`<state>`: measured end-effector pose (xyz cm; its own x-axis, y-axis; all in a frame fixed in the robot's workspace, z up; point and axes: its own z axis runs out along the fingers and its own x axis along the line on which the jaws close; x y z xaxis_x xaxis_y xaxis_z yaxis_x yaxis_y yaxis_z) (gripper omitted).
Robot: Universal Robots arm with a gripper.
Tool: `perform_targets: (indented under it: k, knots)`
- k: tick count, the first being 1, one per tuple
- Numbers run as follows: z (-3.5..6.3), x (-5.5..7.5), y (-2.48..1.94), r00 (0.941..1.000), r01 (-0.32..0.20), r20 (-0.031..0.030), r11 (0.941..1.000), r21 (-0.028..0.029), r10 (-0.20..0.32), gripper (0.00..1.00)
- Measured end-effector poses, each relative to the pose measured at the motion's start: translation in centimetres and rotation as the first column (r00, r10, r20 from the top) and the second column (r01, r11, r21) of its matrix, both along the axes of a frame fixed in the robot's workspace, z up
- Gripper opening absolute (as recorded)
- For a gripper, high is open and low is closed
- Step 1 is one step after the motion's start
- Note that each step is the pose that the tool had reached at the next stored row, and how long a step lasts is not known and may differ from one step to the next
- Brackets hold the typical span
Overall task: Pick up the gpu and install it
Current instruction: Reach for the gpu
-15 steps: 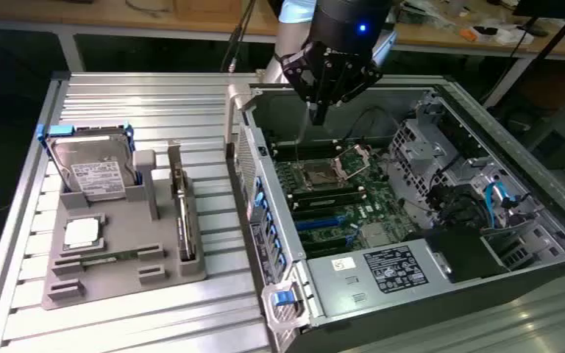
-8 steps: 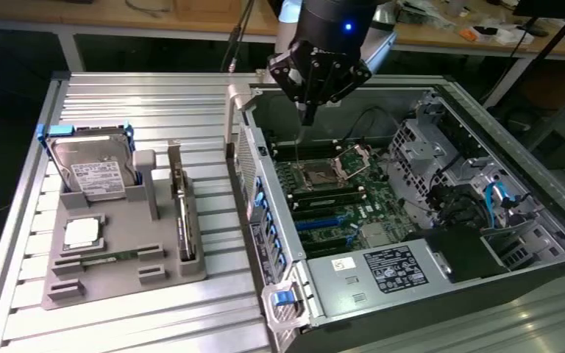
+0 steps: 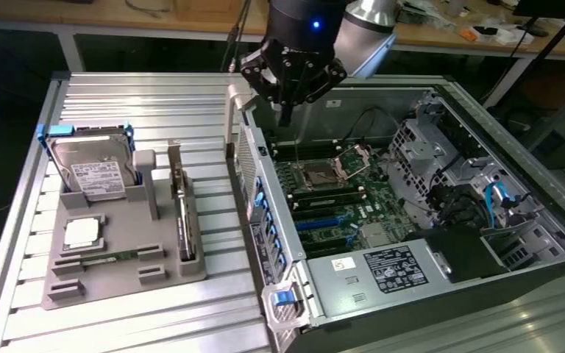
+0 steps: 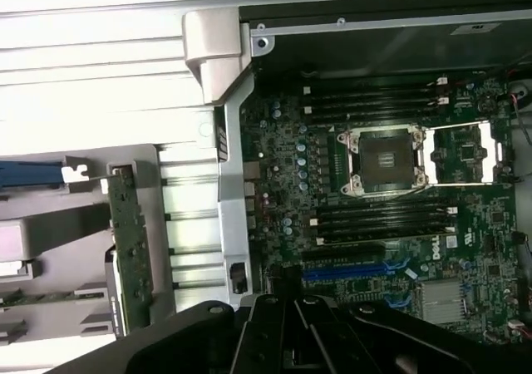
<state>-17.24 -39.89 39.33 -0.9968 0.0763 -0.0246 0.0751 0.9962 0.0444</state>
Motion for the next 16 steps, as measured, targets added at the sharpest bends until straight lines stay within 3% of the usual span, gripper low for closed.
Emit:
perform_targets:
  k: [16]
  knots:
    - [-0.01, -5.8, 0.00, 0.9999, -0.013, 0.0000, 0.9999, 0.0038, 0.013, 0.11]
